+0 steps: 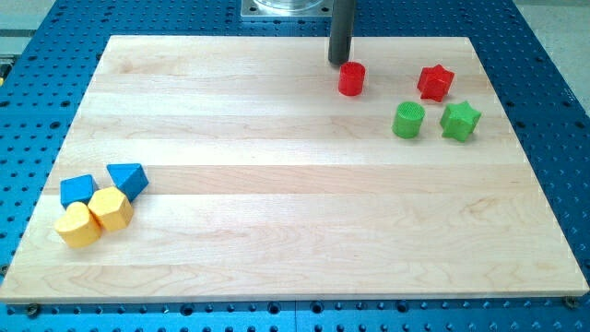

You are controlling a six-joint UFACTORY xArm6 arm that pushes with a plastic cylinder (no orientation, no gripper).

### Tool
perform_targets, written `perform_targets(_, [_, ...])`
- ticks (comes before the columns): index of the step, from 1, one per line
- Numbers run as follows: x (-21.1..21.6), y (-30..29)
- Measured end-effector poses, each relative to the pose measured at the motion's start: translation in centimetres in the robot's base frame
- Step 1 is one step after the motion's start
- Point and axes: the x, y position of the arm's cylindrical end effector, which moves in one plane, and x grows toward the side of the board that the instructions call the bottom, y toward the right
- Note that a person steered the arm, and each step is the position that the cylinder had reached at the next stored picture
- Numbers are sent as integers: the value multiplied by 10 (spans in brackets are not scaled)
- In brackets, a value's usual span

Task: Move the red circle diagonally to the triangle

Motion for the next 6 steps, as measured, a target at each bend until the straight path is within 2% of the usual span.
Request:
perform_targets(1, [8,1])
perform_targets(2, [10,26])
perform_targets(3, [33,35])
perform_targets(4, [40,-15])
perform_targets(5, [70,-51])
perform_targets(6, [79,-16])
